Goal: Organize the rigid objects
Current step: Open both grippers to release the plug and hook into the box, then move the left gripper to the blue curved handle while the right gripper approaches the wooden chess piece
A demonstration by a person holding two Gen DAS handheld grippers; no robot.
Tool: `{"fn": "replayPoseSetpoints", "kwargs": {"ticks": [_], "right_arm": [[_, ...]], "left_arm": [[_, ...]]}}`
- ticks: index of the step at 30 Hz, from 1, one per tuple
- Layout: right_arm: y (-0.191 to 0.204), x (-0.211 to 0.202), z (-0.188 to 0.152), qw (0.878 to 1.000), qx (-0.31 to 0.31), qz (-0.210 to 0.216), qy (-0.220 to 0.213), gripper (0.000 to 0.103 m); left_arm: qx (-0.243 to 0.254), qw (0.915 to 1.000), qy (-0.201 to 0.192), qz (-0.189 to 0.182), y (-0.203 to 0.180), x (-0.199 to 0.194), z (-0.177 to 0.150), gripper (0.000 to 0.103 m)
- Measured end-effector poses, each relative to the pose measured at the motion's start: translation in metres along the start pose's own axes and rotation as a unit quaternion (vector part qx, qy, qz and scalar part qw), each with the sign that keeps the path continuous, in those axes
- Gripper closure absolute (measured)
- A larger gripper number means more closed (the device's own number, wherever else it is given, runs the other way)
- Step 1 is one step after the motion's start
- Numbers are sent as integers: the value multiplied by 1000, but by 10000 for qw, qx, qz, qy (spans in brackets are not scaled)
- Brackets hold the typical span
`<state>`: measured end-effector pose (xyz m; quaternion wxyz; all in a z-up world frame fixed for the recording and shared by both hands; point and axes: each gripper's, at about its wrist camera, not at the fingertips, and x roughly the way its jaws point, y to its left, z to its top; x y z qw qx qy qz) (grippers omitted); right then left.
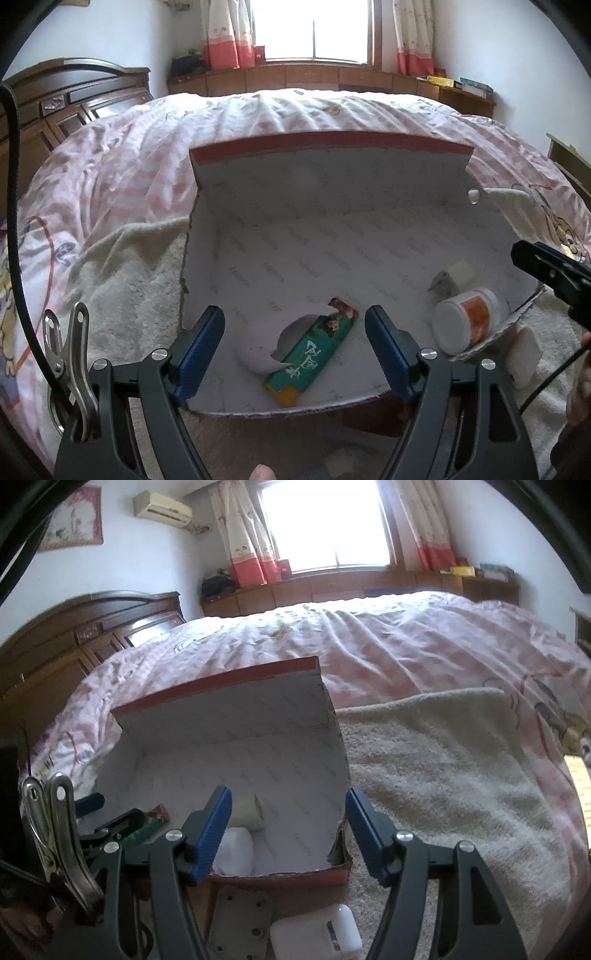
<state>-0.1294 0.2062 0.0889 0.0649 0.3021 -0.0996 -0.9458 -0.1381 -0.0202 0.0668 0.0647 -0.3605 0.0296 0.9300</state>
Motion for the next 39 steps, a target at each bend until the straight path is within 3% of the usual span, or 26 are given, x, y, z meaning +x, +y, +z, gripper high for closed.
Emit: {"fn": "replayPoseSetpoints", "kwargs": {"ticks": [15, 28, 39], "right_arm": [[9, -39, -16, 9993, -212, 313, -21, 35], [18, -69, -52, 9978, -488, 408, 181, 35], [23, -76, -94, 9943, -788, 388, 611, 35]], "left_arm": [[-24, 9993, -169, -321, -18, -49, -14, 23], [-179, 9989, 37, -434, -15, -68, -51, 23], [-344, 9982, 313, -381, -3, -68, -84, 23]]}}
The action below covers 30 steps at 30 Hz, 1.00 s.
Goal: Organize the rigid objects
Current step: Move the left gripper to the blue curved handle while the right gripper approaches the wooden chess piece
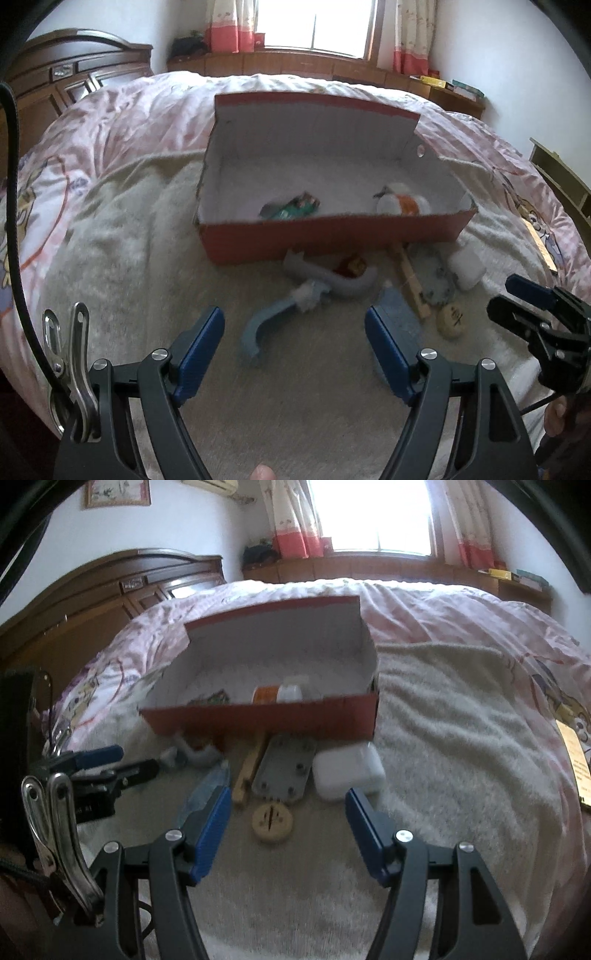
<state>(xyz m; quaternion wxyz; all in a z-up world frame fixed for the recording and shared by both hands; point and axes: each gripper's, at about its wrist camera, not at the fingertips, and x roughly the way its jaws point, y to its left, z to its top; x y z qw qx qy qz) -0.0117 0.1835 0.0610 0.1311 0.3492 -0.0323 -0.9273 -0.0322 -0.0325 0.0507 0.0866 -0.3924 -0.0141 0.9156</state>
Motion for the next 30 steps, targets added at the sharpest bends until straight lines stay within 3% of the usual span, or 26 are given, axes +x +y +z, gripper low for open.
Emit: {"fn": "replayPoseSetpoints", "kwargs": {"ticks": [11, 25, 30], "right_arm": [[5, 19, -21, 9993, 37, 107, 346, 35], [3, 29, -28, 9987, 106, 146, 480, 35], [4, 29, -28, 9987, 113, 149, 475, 34]], "left_arm": [[-262, 9994, 207, 124, 12, 10, -14, 23], [-38, 9899, 147, 1413, 34, 17, -23, 23], [-62, 9906, 162, 1358, 42, 17, -22, 23]]}}
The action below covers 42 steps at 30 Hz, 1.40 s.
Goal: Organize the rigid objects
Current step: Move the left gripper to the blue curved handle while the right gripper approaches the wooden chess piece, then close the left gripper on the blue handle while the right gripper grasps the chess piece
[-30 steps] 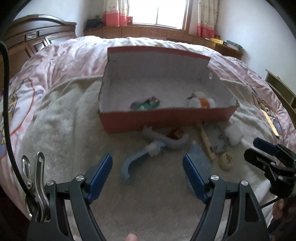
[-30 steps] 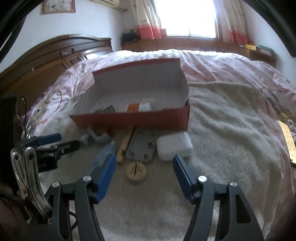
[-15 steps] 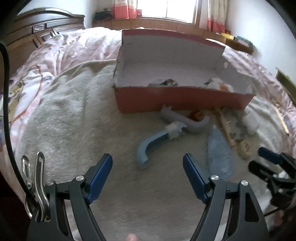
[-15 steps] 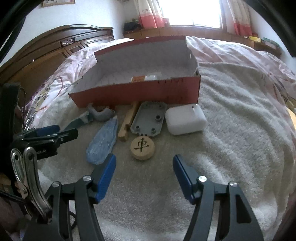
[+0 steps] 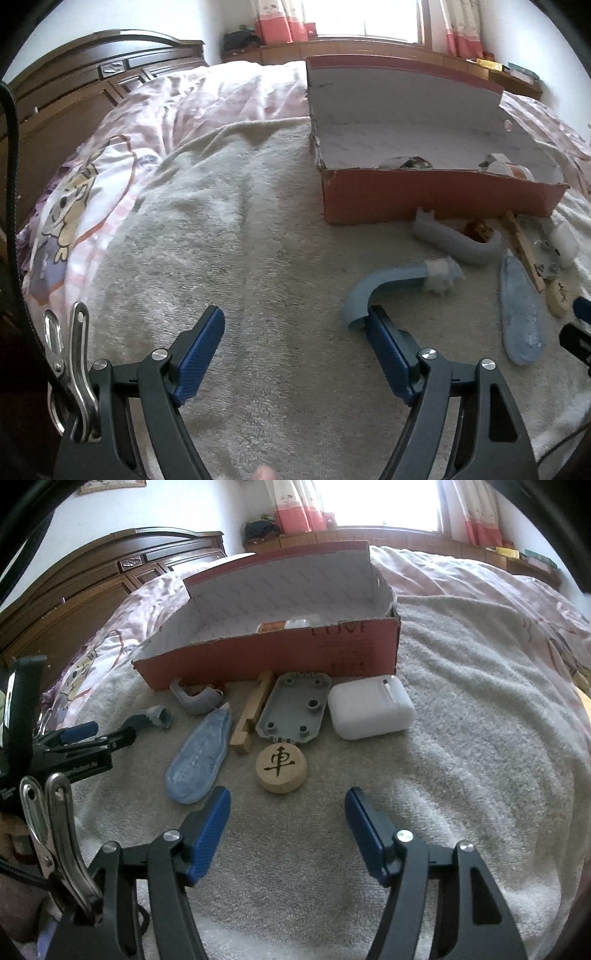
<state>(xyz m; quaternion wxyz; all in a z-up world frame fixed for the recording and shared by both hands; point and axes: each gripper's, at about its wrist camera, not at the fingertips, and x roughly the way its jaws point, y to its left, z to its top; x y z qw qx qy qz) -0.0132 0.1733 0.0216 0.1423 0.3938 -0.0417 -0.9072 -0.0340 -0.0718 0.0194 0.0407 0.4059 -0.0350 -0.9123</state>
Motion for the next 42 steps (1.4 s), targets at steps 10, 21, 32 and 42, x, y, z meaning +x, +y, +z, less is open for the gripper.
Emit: {"fn": "replayPoseSetpoints", "kwargs": {"ticks": [10, 21, 32, 42], "right_arm": [[0, 1, -2, 10000, 40, 29, -50, 34], [-2, 1, -4, 9998, 44, 113, -140, 29], [1, 2, -8, 9996, 33, 125, -249, 21], [12, 7, -7, 9997, -144, -128, -155, 16]], "left_arm": [[-307, 9929, 150, -1139, -16, -7, 6, 23], [-538, 9930, 155, -1038, -42, 12, 18, 23], [-869, 9923, 49, -880, -40, 12, 16, 30], [-424, 9940, -102, -1002, -40, 5, 3, 30]]}}
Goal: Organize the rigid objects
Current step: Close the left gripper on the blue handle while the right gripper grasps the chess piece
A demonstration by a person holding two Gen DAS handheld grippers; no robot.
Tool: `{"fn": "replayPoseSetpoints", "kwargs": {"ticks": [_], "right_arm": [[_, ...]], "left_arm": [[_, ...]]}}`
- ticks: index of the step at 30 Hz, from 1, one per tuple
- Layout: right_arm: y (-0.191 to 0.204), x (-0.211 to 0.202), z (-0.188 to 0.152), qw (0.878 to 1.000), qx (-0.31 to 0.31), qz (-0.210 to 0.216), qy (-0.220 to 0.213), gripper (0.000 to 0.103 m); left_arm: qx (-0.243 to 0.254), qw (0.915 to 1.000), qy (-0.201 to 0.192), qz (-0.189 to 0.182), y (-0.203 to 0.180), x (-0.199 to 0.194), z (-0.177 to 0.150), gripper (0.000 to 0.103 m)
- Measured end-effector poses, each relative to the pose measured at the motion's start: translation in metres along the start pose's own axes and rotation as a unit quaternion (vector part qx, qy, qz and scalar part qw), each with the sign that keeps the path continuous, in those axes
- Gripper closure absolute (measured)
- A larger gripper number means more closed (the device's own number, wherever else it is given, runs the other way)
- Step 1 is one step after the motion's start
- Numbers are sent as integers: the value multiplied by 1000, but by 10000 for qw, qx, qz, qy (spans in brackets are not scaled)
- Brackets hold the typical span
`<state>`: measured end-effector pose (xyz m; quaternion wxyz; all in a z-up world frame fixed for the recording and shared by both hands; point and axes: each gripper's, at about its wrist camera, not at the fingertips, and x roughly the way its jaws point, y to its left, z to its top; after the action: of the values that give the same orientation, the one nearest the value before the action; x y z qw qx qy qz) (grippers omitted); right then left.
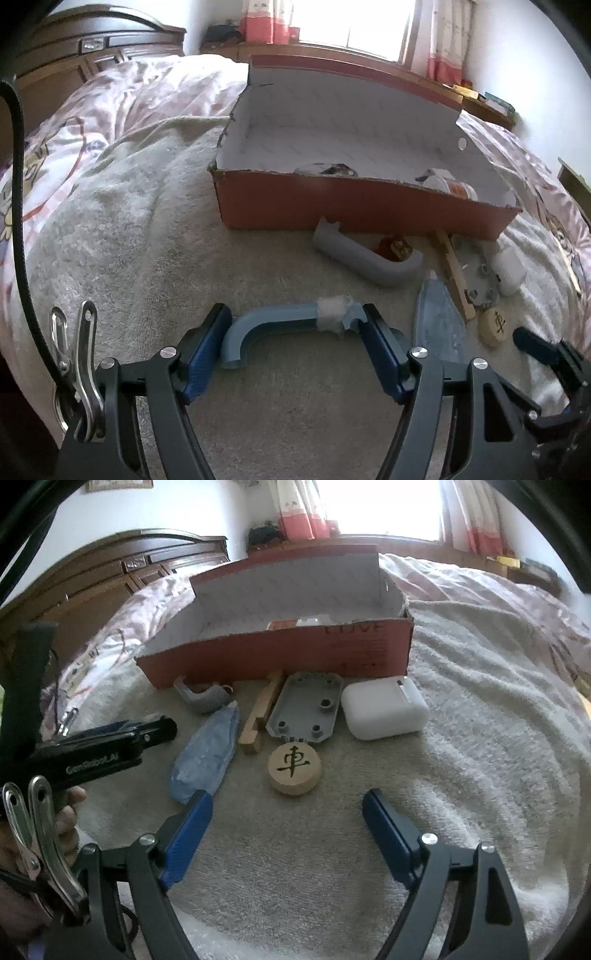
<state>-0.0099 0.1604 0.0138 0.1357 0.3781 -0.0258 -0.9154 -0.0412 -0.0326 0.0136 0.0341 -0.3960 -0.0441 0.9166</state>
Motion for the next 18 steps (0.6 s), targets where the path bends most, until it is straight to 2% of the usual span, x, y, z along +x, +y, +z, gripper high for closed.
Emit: {"fn": "replayPoseSetpoints", "kwargs": {"ticks": [2, 5, 9, 18], "right_arm": [[4, 1, 0, 9999, -73, -146, 20, 17], [9, 2, 3, 9990, -163, -423, 41, 26], [10, 6, 12, 9991, -172, -378, 9, 50], [8, 9, 11, 9987, -79, -490, -95, 70]], "left_arm": [[28, 10000, -19, 1, 0, 0, -1, 30], [39, 10000, -52, -16, 0, 0, -3, 30], [13, 10000, -75, -61, 2, 0, -3, 30], [26, 10000, -85, -37, 1, 1, -3, 30]]}}
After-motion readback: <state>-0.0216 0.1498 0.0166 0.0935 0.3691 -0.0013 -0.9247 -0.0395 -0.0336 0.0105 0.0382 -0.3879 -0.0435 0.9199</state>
